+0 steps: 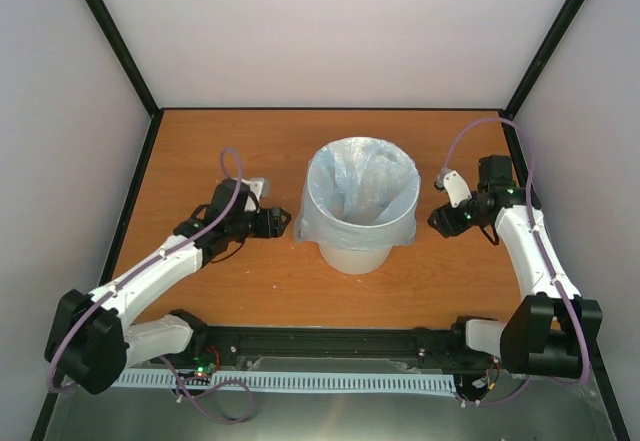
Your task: Put the trash bags into the trash bin
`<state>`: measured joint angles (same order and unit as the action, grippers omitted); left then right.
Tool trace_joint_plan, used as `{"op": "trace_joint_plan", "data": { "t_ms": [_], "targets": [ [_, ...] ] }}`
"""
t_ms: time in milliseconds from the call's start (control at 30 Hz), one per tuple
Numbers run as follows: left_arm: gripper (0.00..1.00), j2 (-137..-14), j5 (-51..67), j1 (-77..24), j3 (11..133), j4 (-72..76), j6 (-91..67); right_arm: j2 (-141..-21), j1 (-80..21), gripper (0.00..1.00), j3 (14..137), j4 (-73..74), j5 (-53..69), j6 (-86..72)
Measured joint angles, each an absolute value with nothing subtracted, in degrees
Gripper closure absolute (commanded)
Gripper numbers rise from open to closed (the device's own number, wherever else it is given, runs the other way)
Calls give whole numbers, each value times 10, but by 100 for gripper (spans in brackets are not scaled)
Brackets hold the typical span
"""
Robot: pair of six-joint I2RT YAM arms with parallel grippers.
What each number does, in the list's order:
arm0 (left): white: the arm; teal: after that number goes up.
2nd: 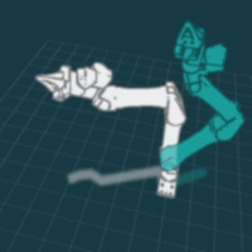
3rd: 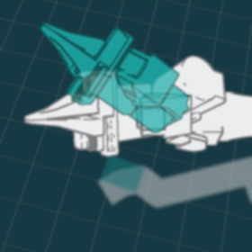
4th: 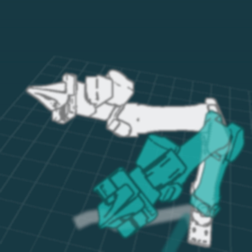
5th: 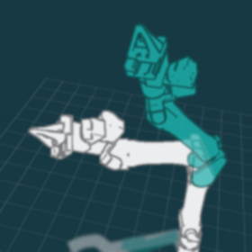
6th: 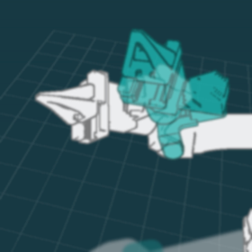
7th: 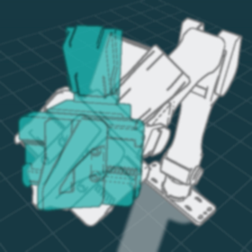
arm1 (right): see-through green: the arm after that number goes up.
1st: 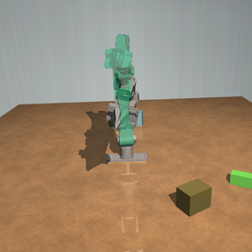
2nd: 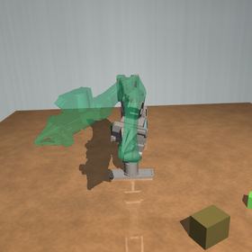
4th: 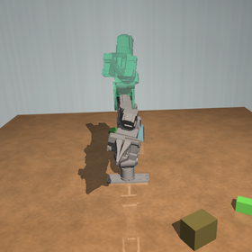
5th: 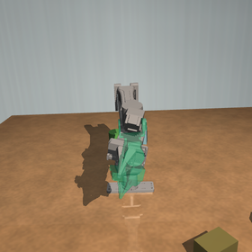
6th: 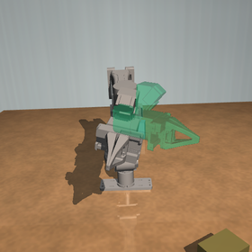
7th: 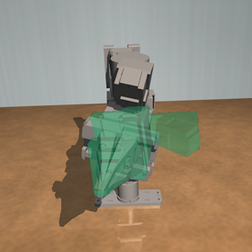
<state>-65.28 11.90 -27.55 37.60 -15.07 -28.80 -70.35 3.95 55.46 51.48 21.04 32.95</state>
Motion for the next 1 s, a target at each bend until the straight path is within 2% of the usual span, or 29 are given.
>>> {"op": "trace_joint_plan", "data": {
  "t_ms": [167, 433, 733, 1000],
  "targets": [
    [19, -645, 82, -276, 484, -229, -259, -735, 51, 34, 583, 520, 235, 320],
    [24, -688, 59, -276, 675, -308, -187, -784, 52, 34, 655, 504, 258, 307],
    [28, -656, 144, -279, 713, -364, -129, -865, 52, 34, 668, 463, 285, 308],
    [30, -653, 196, -287, 768, -426, -99, -822, 17, 34, 645, 465, 316, 307]
  ]
}}
